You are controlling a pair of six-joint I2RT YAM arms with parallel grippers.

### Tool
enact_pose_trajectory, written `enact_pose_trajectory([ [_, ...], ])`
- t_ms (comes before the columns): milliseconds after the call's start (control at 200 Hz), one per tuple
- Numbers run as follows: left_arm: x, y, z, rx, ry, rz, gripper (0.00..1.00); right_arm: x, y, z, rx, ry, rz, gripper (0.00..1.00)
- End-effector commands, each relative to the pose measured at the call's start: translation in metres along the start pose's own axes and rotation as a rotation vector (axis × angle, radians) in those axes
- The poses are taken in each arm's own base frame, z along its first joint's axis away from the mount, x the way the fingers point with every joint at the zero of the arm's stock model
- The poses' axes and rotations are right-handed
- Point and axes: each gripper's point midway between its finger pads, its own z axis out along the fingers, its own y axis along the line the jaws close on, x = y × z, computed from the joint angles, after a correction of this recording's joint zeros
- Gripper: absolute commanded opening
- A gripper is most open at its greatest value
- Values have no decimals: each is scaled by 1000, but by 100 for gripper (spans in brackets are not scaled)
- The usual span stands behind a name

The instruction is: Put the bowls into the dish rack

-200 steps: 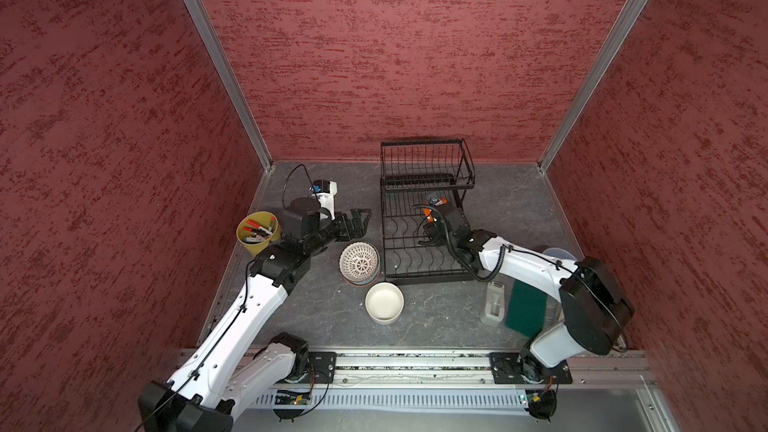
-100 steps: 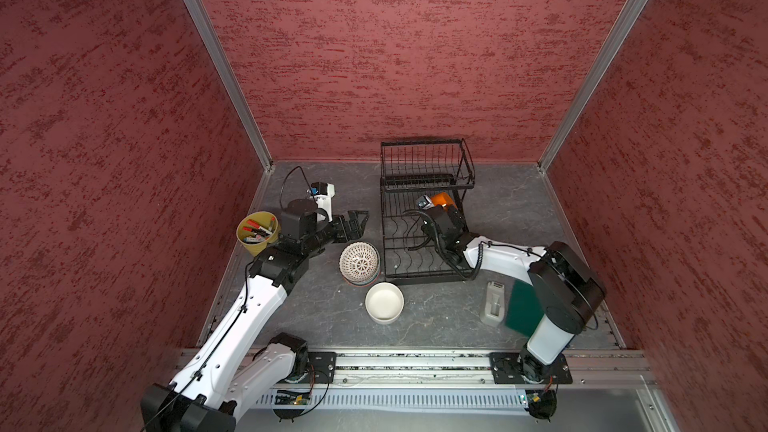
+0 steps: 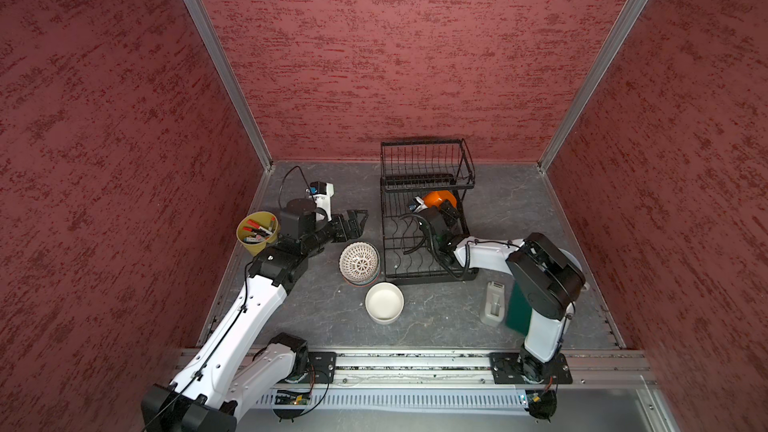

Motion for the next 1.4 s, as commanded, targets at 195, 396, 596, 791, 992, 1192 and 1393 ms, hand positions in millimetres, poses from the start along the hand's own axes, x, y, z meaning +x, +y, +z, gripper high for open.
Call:
enact_pose_trajectory([
  [195, -5, -1, -2, 8, -20, 17, 100, -32, -26, 12, 109, -64, -1, 75],
  [396, -5, 1, -2, 1, -19, 18, 100, -28, -29, 29, 130, -47, -24, 76],
  [596, -7, 1, -1, 0, -18, 17, 100, -21, -32, 44, 136, -29, -27, 77],
  [791, -8, 0, 0, 1, -16, 16, 100, -20, -37, 55, 169, -21, -28, 77],
  [992, -7, 1, 2, -1, -12, 12, 100, -20, -39, 64, 169, -14, -44, 78],
  [1192, -6, 1, 6, 7, -2, 9, 100, -8, -27, 75, 171, 13, -93, 81],
  [1393, -4, 2, 9, 8, 9, 4, 100, -1, -18, 80, 158, 30, -108, 83],
])
